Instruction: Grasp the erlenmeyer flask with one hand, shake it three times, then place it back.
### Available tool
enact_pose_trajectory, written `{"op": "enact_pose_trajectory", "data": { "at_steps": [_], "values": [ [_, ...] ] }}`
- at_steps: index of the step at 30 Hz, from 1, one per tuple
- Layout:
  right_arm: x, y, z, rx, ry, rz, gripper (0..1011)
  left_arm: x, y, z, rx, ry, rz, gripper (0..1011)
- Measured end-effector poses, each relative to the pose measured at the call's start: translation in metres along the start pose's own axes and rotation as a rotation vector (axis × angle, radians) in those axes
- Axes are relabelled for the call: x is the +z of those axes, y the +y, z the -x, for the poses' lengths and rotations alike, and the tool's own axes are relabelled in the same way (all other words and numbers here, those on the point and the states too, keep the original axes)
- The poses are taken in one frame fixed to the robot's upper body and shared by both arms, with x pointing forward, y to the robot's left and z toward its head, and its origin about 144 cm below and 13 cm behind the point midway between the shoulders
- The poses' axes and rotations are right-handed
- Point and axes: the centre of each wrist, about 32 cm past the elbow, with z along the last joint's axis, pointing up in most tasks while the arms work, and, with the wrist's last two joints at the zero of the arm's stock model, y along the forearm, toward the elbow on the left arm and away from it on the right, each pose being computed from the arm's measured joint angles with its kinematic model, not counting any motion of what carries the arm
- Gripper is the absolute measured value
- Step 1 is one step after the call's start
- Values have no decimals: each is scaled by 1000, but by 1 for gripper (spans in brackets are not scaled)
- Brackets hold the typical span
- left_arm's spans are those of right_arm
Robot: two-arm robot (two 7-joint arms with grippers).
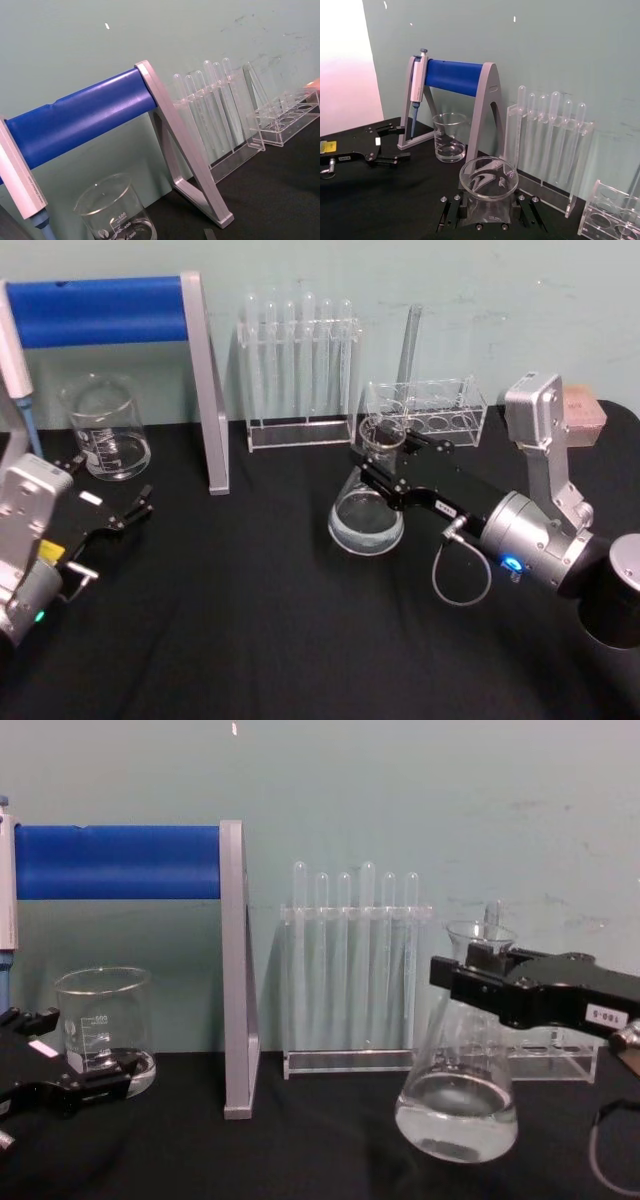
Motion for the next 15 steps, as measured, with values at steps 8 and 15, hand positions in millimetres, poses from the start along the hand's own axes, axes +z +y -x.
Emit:
{"op": "enact_pose_trajectory", "data": {
  "at_steps": [8,15],
  "values": [
    [-1,2,1,2,-5,-1,456,0,0,0,0,0,0,1001],
    [-8,3,1,2,2,17,456,0,0,0,0,0,0,1001]
  ]
}}
